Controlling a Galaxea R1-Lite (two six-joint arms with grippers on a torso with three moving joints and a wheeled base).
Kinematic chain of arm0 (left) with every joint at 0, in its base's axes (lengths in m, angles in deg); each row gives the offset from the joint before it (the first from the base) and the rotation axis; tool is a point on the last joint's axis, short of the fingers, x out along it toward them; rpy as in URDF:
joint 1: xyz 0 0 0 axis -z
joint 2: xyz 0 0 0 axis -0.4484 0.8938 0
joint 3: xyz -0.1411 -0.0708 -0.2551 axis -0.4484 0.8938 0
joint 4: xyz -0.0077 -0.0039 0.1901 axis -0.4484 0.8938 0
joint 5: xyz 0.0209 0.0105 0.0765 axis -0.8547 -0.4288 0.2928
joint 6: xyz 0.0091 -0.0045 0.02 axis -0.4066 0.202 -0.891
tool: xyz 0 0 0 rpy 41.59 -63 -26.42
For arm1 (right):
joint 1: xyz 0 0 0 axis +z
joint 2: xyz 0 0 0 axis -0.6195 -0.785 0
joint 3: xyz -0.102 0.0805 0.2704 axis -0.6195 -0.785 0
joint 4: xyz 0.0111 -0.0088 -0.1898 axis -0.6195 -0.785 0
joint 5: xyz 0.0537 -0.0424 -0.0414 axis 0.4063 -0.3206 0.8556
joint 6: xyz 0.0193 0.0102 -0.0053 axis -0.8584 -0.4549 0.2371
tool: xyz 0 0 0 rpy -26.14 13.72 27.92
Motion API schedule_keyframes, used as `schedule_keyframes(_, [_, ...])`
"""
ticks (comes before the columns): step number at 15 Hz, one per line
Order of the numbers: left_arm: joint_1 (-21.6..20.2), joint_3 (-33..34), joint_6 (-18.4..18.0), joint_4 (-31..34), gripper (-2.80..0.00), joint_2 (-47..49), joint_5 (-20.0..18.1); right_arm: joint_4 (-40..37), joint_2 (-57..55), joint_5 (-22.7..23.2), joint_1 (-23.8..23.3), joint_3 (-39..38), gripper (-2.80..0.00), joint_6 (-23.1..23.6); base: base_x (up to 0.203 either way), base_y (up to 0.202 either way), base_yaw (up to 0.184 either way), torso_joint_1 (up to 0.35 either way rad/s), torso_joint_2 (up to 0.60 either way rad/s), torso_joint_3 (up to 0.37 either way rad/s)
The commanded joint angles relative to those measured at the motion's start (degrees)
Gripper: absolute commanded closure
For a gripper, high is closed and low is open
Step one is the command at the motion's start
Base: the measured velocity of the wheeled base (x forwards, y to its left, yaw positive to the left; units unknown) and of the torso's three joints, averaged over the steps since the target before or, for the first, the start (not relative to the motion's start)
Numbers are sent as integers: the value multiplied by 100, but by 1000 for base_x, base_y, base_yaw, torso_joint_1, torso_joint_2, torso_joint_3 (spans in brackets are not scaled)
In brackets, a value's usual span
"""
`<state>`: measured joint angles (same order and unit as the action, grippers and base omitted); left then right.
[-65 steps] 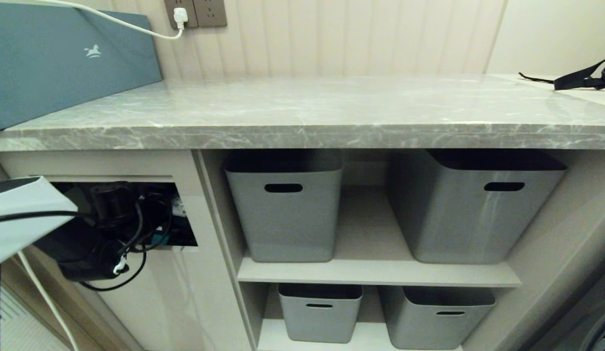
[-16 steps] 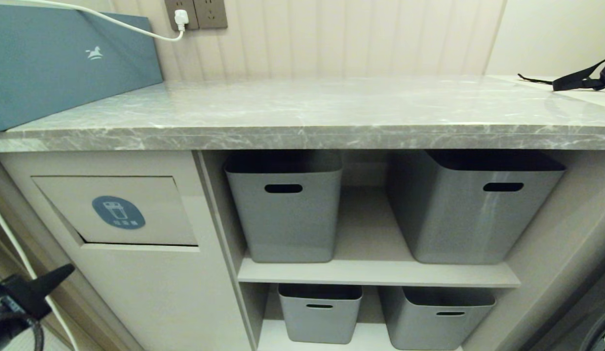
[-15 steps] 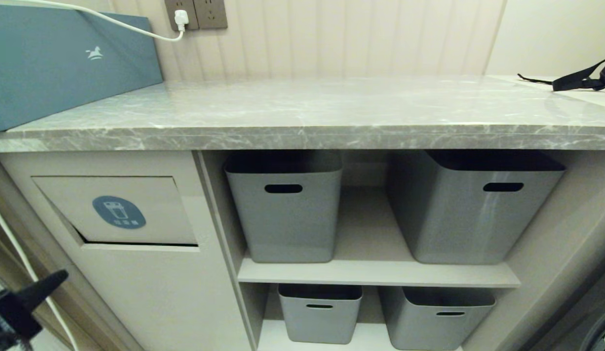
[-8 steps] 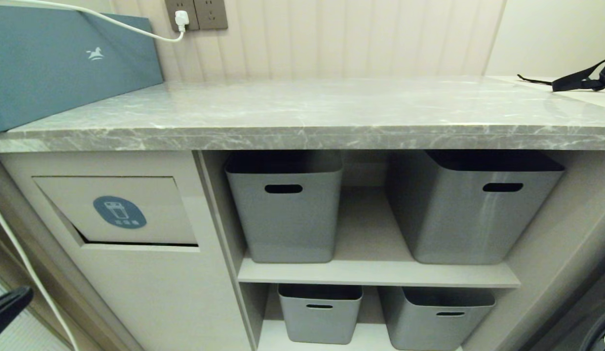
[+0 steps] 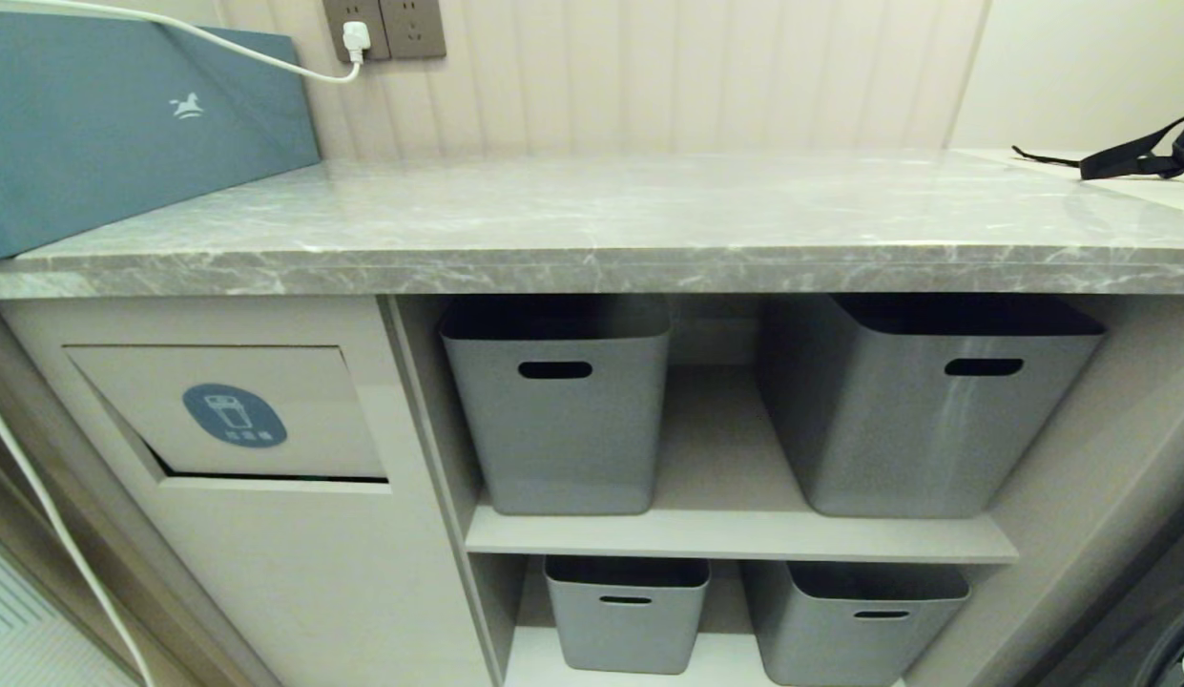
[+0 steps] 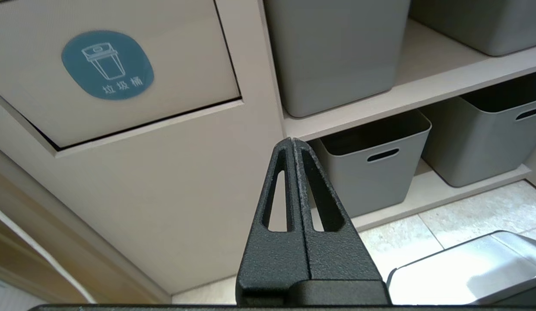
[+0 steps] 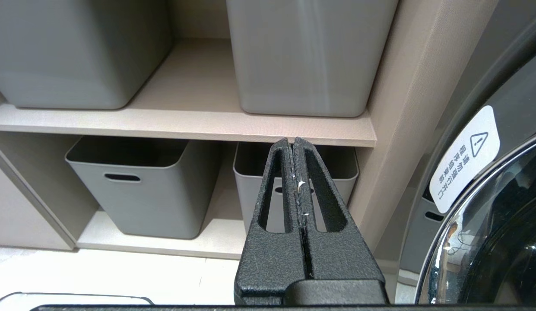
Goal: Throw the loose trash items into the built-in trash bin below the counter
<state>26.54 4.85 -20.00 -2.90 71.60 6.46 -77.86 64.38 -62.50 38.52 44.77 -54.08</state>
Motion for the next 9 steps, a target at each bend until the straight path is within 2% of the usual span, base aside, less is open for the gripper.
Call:
schedule_keyframes(1, [0,319,141,164,0,-1168,-40,1,4,2,10,0,0,3,0,0,0,0,0,0])
schedule_keyframes(3, [1,361,339,410,0,-1346,163,1,4,2,2,0,0,3,0,0,0,0,0,0])
schedule_keyframes(5, [1,297,534,816,0,-1344,858,1,4,2,2,0,0,3,0,0,0,0,0,0])
schedule_keyframes(6, [1,322,705,1109,0,-1345,1408,1,4,2,5,0,0,29,0,0,0,0,0,0])
schedule_keyframes(7, [1,356,750,1198,0,-1341,1621,1,4,2,8,0,0,3,0,0,0,0,0,0])
schedule_keyframes(9, [28,358,577,1322,0,-1352,1192,1,4,0,6,0,0,3,0,0,0,0,0,0])
